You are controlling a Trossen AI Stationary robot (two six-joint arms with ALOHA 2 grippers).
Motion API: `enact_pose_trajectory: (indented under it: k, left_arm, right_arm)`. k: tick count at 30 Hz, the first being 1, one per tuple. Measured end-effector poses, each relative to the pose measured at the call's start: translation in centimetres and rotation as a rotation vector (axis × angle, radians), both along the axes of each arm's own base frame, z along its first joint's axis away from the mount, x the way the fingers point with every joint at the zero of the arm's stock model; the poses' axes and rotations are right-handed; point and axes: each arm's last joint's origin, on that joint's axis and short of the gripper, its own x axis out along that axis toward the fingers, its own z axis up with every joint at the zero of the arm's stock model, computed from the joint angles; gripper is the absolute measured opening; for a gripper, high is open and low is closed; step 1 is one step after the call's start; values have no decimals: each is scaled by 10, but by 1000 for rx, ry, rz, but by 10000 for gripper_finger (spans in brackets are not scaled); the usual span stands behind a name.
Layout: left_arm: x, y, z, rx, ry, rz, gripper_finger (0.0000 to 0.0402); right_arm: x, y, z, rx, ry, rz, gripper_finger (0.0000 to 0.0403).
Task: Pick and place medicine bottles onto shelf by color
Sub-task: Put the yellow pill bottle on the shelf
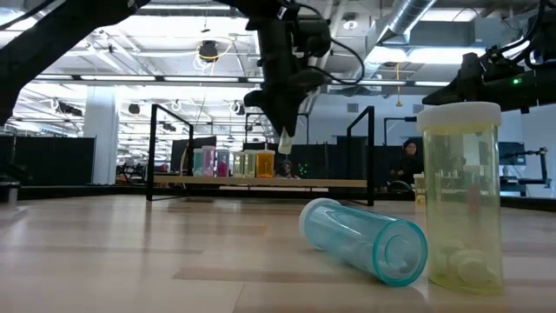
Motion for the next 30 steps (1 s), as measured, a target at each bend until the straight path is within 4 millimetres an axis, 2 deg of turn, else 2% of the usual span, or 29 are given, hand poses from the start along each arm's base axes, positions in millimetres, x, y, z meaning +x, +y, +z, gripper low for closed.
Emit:
enact_pose_trajectory:
  k: [9, 15, 20, 25, 30]
  left_arm:
    - [-16, 38, -1, -47, 8, 17, 90]
    - [-29, 53, -2, -71, 57, 61, 89]
    - [-40, 52, 4, -85, 111, 99, 89]
    - [-51, 45, 32, -2, 80, 129, 89]
    - [-60, 37, 49, 47, 78, 149, 89]
  right_arm:
    - [0, 0, 0, 0, 0, 0, 249]
    - [0, 0, 0, 0, 0, 0, 249]
    - [0, 0, 0, 0, 0, 0, 249]
    - [0, 0, 0, 0, 0, 0, 249]
    - [0, 0, 0, 0, 0, 0, 249]
